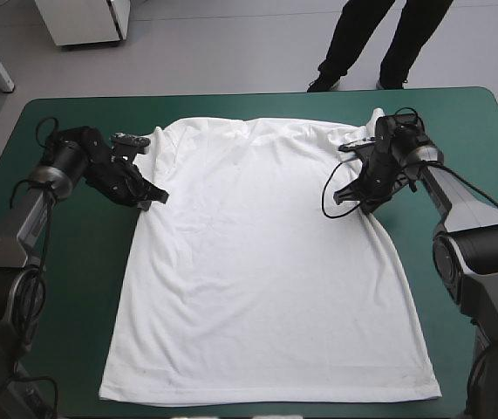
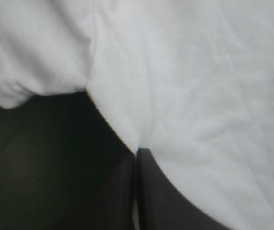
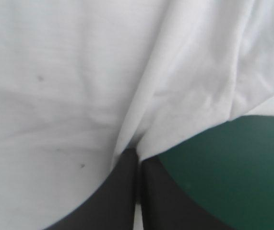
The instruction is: Fold the cloth
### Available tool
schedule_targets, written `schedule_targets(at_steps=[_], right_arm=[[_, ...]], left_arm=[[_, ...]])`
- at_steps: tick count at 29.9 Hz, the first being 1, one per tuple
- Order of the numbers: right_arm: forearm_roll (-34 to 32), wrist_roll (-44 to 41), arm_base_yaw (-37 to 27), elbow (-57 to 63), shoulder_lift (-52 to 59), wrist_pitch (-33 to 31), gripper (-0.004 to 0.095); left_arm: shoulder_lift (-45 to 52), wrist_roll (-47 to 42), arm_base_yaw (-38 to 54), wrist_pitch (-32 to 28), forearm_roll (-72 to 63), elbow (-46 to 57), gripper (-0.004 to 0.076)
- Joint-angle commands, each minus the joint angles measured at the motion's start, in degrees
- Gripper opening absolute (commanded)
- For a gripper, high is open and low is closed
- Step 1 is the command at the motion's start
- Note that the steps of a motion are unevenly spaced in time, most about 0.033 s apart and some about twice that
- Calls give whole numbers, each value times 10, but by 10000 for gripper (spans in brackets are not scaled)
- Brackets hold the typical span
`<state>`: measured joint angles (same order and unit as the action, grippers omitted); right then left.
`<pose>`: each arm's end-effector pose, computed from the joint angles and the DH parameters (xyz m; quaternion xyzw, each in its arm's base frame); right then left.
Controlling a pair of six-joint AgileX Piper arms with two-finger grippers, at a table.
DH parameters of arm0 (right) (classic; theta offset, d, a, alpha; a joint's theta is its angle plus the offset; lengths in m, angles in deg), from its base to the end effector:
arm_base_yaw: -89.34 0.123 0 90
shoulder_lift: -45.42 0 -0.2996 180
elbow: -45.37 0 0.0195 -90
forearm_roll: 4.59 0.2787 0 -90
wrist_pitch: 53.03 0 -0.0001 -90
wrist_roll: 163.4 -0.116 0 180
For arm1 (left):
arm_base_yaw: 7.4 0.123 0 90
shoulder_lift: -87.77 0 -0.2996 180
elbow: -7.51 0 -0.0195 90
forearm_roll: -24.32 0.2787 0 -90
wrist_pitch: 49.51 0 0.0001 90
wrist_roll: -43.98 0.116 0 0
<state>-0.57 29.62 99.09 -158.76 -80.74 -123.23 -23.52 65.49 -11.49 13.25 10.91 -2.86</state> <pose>0.4610 0.0870 0.2112 -0.1874 0.9794 0.0318 0.0686 0.4164 -0.0538 0.2599 0.1806 0.9671 -0.0877 0.1561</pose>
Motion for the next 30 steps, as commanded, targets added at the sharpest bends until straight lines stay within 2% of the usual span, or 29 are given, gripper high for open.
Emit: schedule_targets(at_steps=[1,12,19,25,30], right_arm=[[13,0,-10,-17,92,-14,-9],[13,-4,-77,-17,251,-12,-13],[52,-4,-112,-24,353,10,-13],[96,4,-112,-88,409,16,-13],[132,5,-112,-170,414,36,-13]], left_arm=[[74,-7,-4,27,-1,-35,-22],[247,-17,-4,22,52,-46,-22],[309,-19,-4,26,86,-108,-22],[351,-19,-4,21,103,-151,-22],[367,-21,-4,-23,97,-154,-22]])
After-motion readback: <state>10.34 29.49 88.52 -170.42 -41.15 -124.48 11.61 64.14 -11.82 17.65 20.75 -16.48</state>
